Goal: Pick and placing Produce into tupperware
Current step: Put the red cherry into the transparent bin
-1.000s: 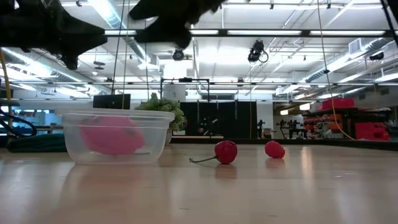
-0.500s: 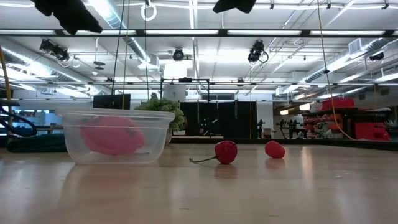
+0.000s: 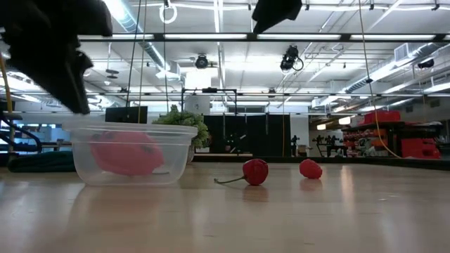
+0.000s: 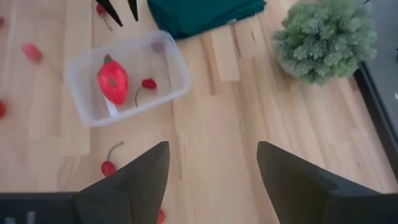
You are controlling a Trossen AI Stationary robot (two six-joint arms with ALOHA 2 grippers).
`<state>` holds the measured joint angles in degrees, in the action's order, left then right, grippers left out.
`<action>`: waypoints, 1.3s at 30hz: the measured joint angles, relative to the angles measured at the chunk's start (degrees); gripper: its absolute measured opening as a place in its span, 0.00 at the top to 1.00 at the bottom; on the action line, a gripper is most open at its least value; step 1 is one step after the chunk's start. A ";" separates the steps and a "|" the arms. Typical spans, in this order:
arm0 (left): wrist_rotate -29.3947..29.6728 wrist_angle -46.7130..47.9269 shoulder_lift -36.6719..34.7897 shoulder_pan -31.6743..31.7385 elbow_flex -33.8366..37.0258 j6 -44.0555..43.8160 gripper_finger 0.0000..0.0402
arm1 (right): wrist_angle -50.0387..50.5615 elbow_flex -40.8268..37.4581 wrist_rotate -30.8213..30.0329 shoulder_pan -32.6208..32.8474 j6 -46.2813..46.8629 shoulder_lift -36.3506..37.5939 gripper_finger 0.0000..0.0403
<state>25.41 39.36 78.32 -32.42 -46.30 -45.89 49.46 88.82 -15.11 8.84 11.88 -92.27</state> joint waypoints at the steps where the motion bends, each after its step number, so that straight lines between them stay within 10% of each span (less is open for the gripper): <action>1: -1.19 -0.75 1.58 0.04 -0.02 -1.49 0.71 | 0.22 -0.38 0.02 0.00 0.02 -0.01 0.38; 14: -4.65 -5.09 13.18 0.13 -0.02 -2.49 0.69 | 0.25 -5.47 0.11 -0.04 0.61 -0.09 0.37; 39: 2.84 -4.68 13.92 0.48 0.00 -2.35 0.72 | -0.12 -5.67 0.11 -0.07 1.46 -0.09 0.38</action>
<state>28.25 34.68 92.25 -31.94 -46.30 -48.24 49.34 83.15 -15.00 8.78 13.34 -92.36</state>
